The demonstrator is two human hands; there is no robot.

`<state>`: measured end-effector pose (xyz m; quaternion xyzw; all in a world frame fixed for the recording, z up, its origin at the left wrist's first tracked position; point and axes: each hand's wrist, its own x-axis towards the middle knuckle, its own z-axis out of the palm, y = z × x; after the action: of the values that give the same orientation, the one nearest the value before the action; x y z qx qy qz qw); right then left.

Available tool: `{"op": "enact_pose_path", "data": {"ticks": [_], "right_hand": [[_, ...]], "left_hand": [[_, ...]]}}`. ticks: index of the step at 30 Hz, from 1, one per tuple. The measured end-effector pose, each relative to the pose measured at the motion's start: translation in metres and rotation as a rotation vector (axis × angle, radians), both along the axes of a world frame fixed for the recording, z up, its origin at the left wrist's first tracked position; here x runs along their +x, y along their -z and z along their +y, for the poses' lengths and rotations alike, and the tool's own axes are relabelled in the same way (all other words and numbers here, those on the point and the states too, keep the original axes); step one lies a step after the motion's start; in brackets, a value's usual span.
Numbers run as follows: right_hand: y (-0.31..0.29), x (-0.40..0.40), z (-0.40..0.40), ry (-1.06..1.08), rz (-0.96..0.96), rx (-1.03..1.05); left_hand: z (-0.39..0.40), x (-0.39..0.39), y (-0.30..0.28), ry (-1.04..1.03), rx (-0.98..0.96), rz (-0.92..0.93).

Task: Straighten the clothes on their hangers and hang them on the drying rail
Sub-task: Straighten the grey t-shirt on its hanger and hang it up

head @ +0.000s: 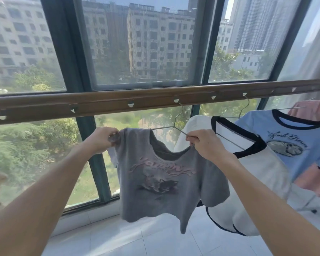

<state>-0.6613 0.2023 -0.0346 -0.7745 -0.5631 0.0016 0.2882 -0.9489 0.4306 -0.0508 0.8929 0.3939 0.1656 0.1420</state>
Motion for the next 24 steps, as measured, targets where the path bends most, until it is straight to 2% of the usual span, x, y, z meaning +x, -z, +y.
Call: {"op": "enact_pose_path", "data": {"ticks": [6, 9, 11, 12, 14, 17, 19, 22, 24], "right_hand": [[-0.002, 0.002, 0.002, 0.013, -0.005, 0.013], [-0.002, 0.002, 0.001, 0.021, 0.018, 0.008], [0.000, 0.002, 0.000, 0.026, 0.049, 0.011], [0.001, 0.002, 0.000, 0.030, 0.055, 0.013], [0.002, 0.003, -0.001, 0.030, 0.059, 0.012], [0.000, 0.004, -0.002, 0.031, 0.039, -0.005], [-0.002, 0.006, -0.003, 0.030, 0.062, -0.013], [-0.004, 0.010, -0.008, 0.014, 0.159, -0.020], [-0.004, 0.013, -0.011, 0.007, 0.179, -0.011]], "left_hand": [[0.009, -0.014, 0.005, -0.153, 0.150, 0.058], [0.013, -0.034, 0.011, -0.294, 0.140, 0.115], [0.011, -0.039, 0.013, -0.314, 0.119, 0.196], [0.010, -0.035, 0.012, -0.299, 0.116, 0.191], [0.002, -0.016, 0.004, -0.201, 0.118, 0.053], [-0.019, 0.028, -0.016, 0.071, 0.137, -0.179], [-0.032, 0.051, -0.024, 0.182, 0.109, -0.170], [-0.038, 0.074, -0.023, 0.215, 0.017, -0.139], [-0.041, 0.083, -0.021, 0.221, 0.023, -0.176]]}}
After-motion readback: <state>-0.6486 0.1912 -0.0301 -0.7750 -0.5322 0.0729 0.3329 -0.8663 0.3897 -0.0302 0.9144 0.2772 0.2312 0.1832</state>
